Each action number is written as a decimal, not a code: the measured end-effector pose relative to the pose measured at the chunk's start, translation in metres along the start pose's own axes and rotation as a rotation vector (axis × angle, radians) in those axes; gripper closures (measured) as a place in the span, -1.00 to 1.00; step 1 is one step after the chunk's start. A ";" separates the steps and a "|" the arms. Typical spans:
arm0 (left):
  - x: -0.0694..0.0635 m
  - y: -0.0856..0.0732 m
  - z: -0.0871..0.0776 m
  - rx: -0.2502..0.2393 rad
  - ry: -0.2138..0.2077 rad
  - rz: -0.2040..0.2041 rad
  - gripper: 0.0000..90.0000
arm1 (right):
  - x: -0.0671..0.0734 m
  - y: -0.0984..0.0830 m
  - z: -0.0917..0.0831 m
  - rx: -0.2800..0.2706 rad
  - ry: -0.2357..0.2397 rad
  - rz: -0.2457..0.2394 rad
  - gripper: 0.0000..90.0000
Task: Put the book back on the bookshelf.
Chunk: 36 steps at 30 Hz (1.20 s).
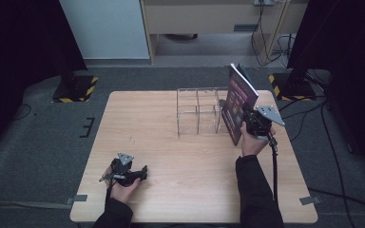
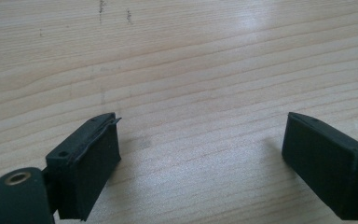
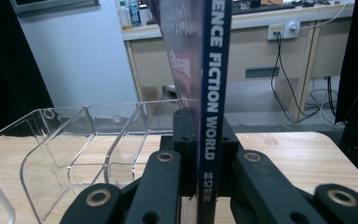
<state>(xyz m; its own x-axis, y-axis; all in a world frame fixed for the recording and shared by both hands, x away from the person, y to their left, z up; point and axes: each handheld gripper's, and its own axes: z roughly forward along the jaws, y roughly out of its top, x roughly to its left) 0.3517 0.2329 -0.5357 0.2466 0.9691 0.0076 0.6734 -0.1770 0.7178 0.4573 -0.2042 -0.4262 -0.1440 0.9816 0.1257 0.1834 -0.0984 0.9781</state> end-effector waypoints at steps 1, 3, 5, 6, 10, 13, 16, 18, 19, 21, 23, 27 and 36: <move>0.000 0.000 0.000 0.000 0.000 0.000 -0.77 | 0.000 -0.001 0.000 -0.005 0.002 -0.004 0.87; 0.000 0.000 0.000 0.000 0.000 0.000 -0.77 | 0.000 -0.003 0.001 -0.011 0.002 -0.014 0.87; 0.000 0.000 0.000 0.000 0.000 0.000 -0.77 | 0.000 -0.003 0.001 -0.006 0.015 -0.016 0.87; 0.000 0.000 0.000 0.000 0.000 0.000 -0.78 | 0.000 -0.002 0.001 0.000 0.016 -0.017 0.86; 0.000 0.000 0.000 0.000 0.000 0.000 -0.78 | -0.001 0.000 0.001 0.024 0.028 -0.005 0.78; 0.000 0.000 0.000 0.000 0.000 0.000 -0.77 | -0.001 0.001 0.002 0.037 0.039 0.000 0.64; 0.000 0.000 0.000 -0.001 0.001 -0.001 -0.78 | -0.002 0.002 0.003 0.037 0.036 -0.002 0.54; 0.000 0.000 0.000 -0.001 0.001 -0.001 -0.78 | -0.002 0.003 0.003 0.034 0.034 0.002 0.46; 0.000 0.000 0.000 -0.001 0.000 -0.001 -0.78 | -0.003 0.004 0.002 0.026 0.030 -0.002 0.43; 0.000 0.000 0.000 -0.001 0.000 -0.001 -0.78 | -0.004 0.007 0.002 0.021 0.030 -0.002 0.41; 0.000 0.000 0.000 -0.001 0.000 -0.001 -0.78 | -0.005 0.010 0.001 0.014 0.025 0.003 0.40; 0.000 0.000 0.000 -0.001 0.000 -0.001 -0.78 | -0.007 0.014 -0.001 -0.004 0.021 0.011 0.38; 0.000 0.000 0.000 0.000 0.000 0.001 -0.78 | -0.013 0.016 -0.004 0.006 0.008 0.004 0.21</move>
<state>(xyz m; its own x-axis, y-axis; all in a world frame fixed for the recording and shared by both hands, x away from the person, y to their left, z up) 0.3517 0.2329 -0.5357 0.2467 0.9691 0.0083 0.6735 -0.1776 0.7175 0.4586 -0.2187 -0.4112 -0.1515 0.9798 0.1307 0.1896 -0.1010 0.9767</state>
